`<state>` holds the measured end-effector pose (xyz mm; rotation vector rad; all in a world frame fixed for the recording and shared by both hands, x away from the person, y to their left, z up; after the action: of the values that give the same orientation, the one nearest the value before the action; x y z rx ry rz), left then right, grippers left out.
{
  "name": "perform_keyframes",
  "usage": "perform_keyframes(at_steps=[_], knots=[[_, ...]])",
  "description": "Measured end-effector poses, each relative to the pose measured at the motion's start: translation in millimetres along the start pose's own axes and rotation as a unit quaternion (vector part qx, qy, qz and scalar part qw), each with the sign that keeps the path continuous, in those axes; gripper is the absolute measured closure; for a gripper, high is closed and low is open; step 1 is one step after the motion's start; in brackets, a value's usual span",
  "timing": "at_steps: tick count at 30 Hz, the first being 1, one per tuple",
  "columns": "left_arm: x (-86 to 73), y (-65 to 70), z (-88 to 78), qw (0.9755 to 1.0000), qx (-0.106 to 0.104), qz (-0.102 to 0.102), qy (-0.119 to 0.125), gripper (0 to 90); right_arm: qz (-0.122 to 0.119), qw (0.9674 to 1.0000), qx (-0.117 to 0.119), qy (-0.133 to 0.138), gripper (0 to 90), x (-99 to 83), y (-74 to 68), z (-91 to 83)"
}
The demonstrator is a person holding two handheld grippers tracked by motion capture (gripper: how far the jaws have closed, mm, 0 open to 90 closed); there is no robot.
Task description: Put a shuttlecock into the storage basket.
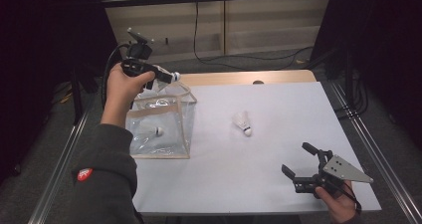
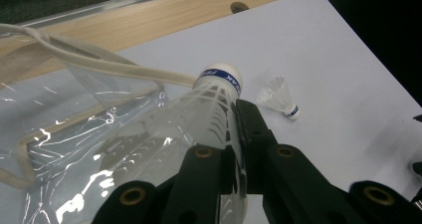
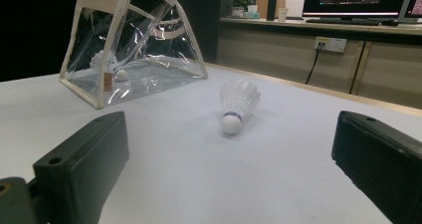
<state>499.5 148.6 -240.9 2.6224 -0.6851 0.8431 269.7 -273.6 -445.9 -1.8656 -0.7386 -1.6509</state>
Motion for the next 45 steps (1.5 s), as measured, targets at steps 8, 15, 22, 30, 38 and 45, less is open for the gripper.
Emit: perform_keyframes(at_steps=[8,15,22,30,38,45], knots=[[-4.5,-10.6,-1.1,0.9998,0.011,-0.015,0.003,87.8,0.002,1.0000,0.000,0.001,1.1,-0.3,0.9,0.2],[-6.3,-15.5,0.5,0.9996,0.020,-0.021,0.003,87.8,-0.002,1.0000,0.005,-0.002,1.1,-0.6,-0.4,1.6],[-5.5,-17.2,2.0,0.9995,0.023,-0.022,0.005,87.8,-0.002,1.0000,0.000,0.001,1.1,-0.5,1.7,-0.1],[-3.4,-16.5,6.6,0.9994,0.026,-0.023,0.006,87.8,0.002,1.0000,-0.001,-0.001,1.1,-1.1,2.2,-2.8],[-4.3,-19.8,8.4,0.9990,0.035,-0.025,0.007,87.8,0.004,1.0000,-0.002,-0.001,1.1,-1.3,1.7,-3.7],[-5.1,-22.8,10.0,0.9987,0.040,-0.031,0.008,87.7,0.002,1.0000,-0.003,-0.001,1.1,-1.2,1.9,-3.7]])
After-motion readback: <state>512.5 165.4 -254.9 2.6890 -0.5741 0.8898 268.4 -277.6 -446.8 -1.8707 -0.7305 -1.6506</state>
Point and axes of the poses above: each handheld gripper's, and its own axes: z roughly forward along the jaws, x roughly out of its top, y roughly to its right, the point moved 3 cm from there along z, roughly forward along the jaws, and after that the axes turned 10 degrees about x, right-handed, at the moved point
